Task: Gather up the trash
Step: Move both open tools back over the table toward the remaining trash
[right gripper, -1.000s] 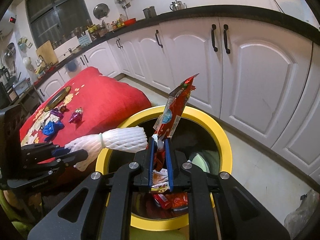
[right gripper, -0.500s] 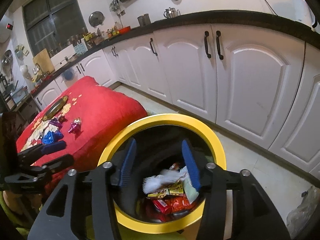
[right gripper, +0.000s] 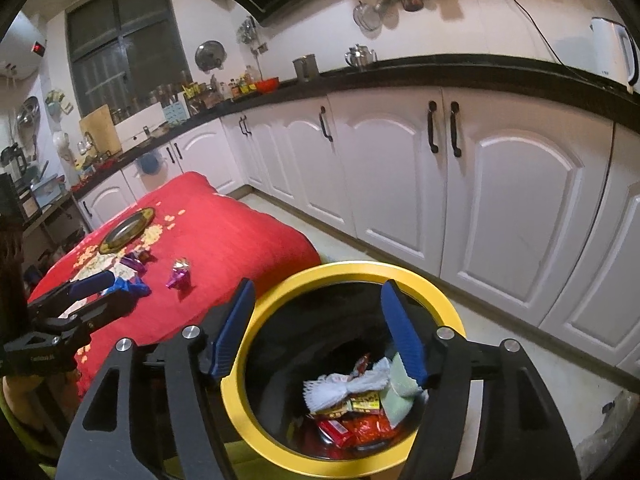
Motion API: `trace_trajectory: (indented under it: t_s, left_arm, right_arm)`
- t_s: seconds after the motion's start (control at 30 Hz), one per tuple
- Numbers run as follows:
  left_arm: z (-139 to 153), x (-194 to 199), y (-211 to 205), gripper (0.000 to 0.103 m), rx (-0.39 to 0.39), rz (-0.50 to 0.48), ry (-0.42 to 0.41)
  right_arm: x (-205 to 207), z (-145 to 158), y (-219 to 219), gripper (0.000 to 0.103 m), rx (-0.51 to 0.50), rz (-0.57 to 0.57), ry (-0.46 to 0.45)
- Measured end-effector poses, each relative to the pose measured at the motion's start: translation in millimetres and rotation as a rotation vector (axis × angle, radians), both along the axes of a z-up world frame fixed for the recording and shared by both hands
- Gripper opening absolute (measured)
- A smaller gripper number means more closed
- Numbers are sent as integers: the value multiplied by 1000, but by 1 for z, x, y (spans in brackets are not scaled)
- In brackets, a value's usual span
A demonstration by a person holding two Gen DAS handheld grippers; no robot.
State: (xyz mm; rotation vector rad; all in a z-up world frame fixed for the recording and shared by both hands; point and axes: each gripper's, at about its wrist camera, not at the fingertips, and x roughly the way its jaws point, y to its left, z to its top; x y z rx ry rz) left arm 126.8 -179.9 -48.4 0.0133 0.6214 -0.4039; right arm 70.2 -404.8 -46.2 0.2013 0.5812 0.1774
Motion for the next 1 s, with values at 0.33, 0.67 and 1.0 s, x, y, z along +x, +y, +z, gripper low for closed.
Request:
trace_trajectory:
  t_s: [0.33,0.67,1.0]
  left_arm:
    - [17,-4,32,92,-41,84,-60]
    - [21,-6,71,92,-86,175,-75]
    - [18,-4,114,92,-124,276,-74]
  right_arm:
    - [-1,13,33,69,-18,70,-44]
    - [6,20,76,69,-50,160,-53]
    - [19,22,116,69,-79,249,-49]
